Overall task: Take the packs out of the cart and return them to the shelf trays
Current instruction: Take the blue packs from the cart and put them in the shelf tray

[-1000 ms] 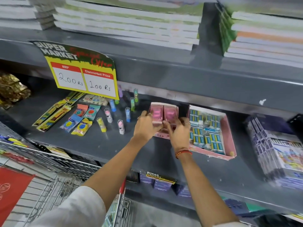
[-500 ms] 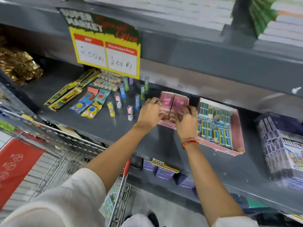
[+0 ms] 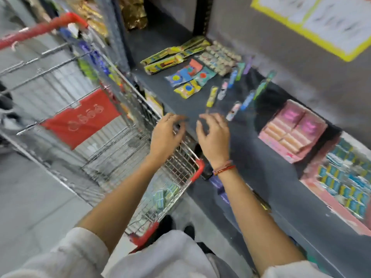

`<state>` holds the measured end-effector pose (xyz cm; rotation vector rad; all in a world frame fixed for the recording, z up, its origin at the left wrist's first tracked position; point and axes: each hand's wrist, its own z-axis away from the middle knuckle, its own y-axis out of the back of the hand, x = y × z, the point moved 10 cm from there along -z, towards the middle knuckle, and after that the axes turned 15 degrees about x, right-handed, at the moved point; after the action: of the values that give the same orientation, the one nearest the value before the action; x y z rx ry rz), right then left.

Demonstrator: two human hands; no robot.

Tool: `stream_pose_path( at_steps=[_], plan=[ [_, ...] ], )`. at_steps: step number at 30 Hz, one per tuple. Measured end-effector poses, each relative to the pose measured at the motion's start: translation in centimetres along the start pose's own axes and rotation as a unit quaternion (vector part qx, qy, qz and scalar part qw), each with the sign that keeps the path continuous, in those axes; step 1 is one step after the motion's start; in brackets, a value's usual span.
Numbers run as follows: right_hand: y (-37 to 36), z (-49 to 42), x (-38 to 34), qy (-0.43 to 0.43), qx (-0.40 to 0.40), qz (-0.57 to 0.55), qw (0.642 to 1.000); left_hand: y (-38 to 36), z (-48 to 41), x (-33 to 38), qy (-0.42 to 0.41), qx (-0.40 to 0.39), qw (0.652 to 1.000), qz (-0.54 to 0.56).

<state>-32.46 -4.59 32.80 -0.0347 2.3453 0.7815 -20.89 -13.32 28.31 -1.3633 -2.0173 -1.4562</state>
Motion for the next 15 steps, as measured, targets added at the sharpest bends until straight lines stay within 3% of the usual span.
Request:
stream_pose_path(
  at_steps=[5,10,15],
  plan=[
    [-9.6,7.0,-1.2,0.033,-0.221,-0.001,0.975,2.1,4.5,-10.9,0.156,-0.004,0.986,-0.059],
    [-16.2,14.3,0.9,0.024,-0.432,0.055,0.9,1.2,10.8,-18.1,0.279,-0.046,0.952,-0.116],
    [-21.4,20.9,5.9,-0.025,-0.562,0.135,0.816,-3.1,19.1,-25.1,0.417,-0.16,0.882,-0.153]
  ],
)
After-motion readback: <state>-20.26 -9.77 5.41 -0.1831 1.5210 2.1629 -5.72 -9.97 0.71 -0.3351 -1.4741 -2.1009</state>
